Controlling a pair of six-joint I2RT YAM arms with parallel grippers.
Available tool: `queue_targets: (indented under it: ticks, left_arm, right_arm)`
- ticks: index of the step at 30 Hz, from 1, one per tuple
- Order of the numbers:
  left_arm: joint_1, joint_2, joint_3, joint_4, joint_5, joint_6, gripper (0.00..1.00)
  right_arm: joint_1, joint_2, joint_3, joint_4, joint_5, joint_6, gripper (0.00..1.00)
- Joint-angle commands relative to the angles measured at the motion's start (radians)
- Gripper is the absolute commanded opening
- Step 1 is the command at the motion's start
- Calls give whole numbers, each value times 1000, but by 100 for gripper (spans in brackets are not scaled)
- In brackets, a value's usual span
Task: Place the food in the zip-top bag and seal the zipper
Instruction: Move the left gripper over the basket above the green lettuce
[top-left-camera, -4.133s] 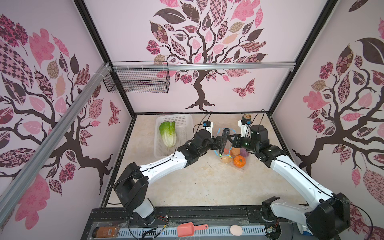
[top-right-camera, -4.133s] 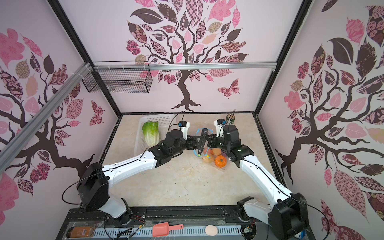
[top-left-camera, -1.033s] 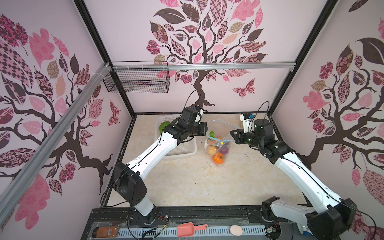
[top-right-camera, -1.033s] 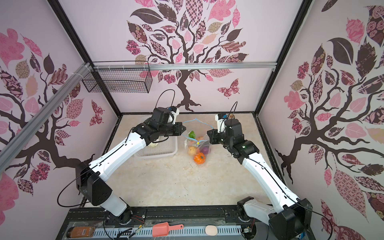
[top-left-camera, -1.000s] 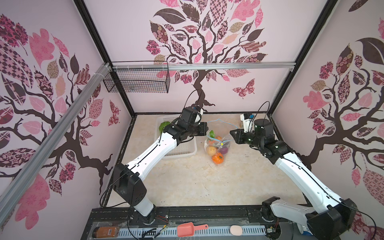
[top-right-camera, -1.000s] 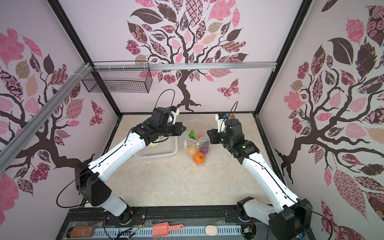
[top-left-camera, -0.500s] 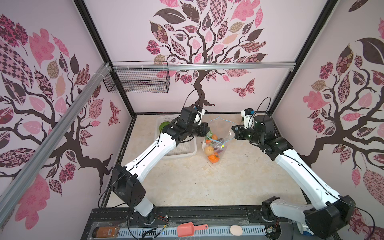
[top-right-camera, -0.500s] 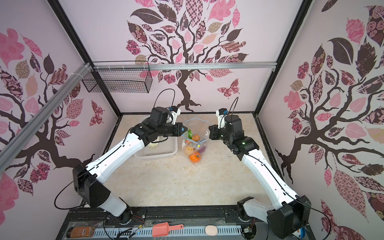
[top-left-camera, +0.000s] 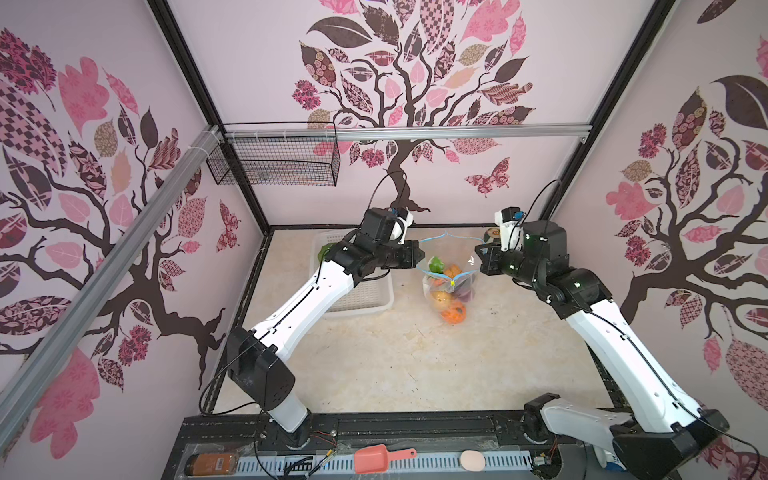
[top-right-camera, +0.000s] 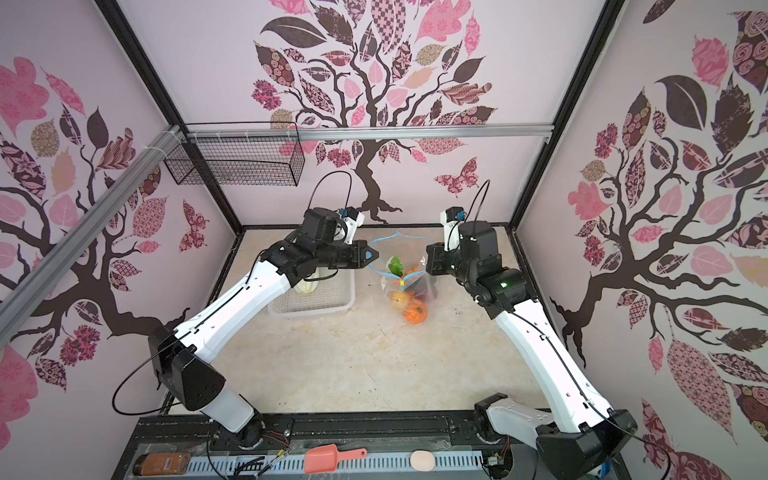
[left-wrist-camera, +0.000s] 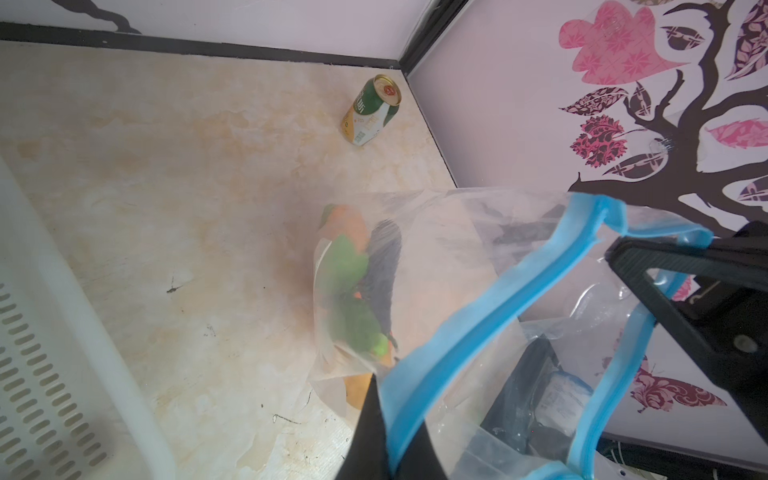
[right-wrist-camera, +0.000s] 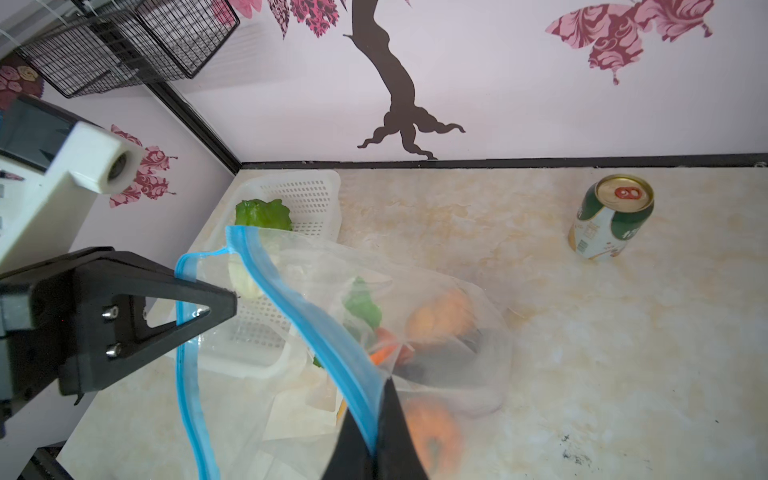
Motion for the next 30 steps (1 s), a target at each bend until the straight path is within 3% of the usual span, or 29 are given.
queue_targets:
  ticks: [1, 4, 5, 7, 8, 10, 17, 23, 30]
  left_arm:
    - [4, 5, -24, -11, -82, 19, 0]
    - [4, -11, -41, -4, -124, 23, 0]
    - [5, -13, -42, -1, -121, 25, 7]
    - [5, -6, -38, -14, -111, 26, 48]
    - [4, 0, -30, -28, -113, 30, 59]
    - [5, 8, -4, -79, -138, 51, 69]
    - [78, -66, 19, -145, -275, 123, 89]
    - [232, -120, -44, -106, -376, 158, 94]
    - [390, -24, -91, -119, -400, 143, 97]
  right_arm:
    - [7, 44, -40, -32, -29, -10, 0]
    - [8, 74, -71, -12, -46, -10, 0]
    - [7, 80, -78, -4, -47, -10, 0]
    - [7, 89, -91, 12, -46, -10, 0]
    - [7, 92, -96, 23, -48, -9, 0]
    - [7, 96, -102, 46, -60, -4, 0]
    - [7, 100, -112, 151, -80, 27, 0]
    - [6, 113, -116, 247, -105, 45, 0]
    - [4, 103, -157, 311, -147, 41, 0]
